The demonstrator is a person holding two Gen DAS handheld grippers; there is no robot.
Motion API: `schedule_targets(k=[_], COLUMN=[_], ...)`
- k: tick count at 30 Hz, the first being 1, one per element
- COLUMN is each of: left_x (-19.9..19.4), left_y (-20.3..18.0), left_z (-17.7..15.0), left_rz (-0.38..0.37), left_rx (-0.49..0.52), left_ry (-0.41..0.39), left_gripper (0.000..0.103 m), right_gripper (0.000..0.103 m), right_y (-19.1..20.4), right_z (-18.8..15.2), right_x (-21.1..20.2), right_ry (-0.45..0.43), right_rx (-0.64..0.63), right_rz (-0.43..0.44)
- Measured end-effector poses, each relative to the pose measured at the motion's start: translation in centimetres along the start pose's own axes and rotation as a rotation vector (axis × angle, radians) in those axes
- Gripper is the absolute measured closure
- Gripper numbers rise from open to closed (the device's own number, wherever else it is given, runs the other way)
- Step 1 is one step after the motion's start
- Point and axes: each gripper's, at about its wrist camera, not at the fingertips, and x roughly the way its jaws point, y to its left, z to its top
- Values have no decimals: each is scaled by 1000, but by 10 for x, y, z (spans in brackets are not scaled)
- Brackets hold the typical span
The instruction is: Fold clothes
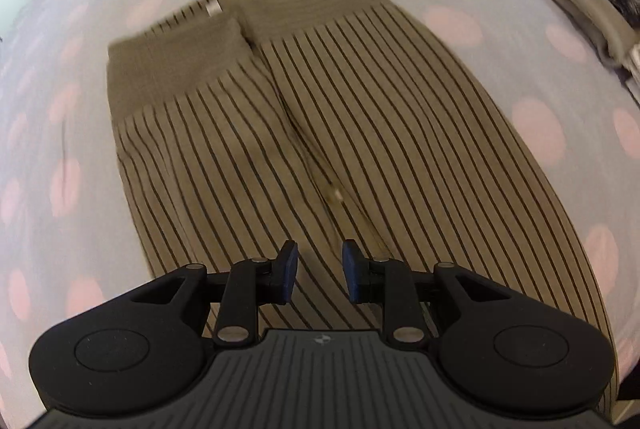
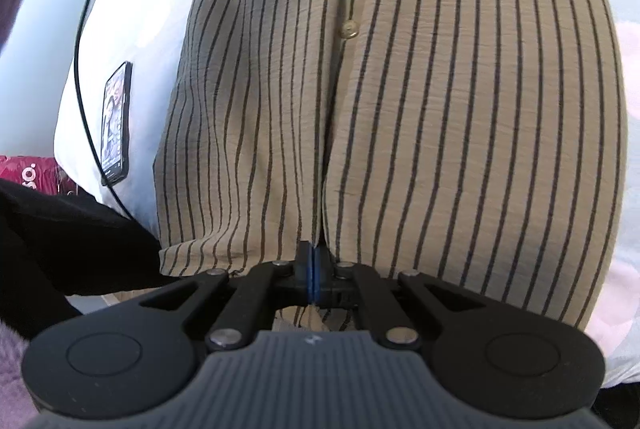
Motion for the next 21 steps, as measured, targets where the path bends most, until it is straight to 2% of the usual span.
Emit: schedule_targets(k=[6,13,15,17,21], left_x=[14,36,41,39,14], left_y=[-22,-29,-24,-18,-5], left_z=[-27,-30,-33,-32,-33], left_rz=[24,51,55,43,-77], left_rx=[-56,-103,-127,-146,-169], left_ry=[46,29,19,5,-69], left_gripper=[80,79,95,102,103], right_gripper=[101,101,101,101,101], right_y=[12,22,25,26,28], right_z=[-16,-22,-23,-27,-30], right_x=[23,26,26,19,21], right_ry=[-22,-30,-36,-43,-49], right_rx=[-11,-38,-47,-52,-51], right_rz=[-21,-54,-58,-60,-56])
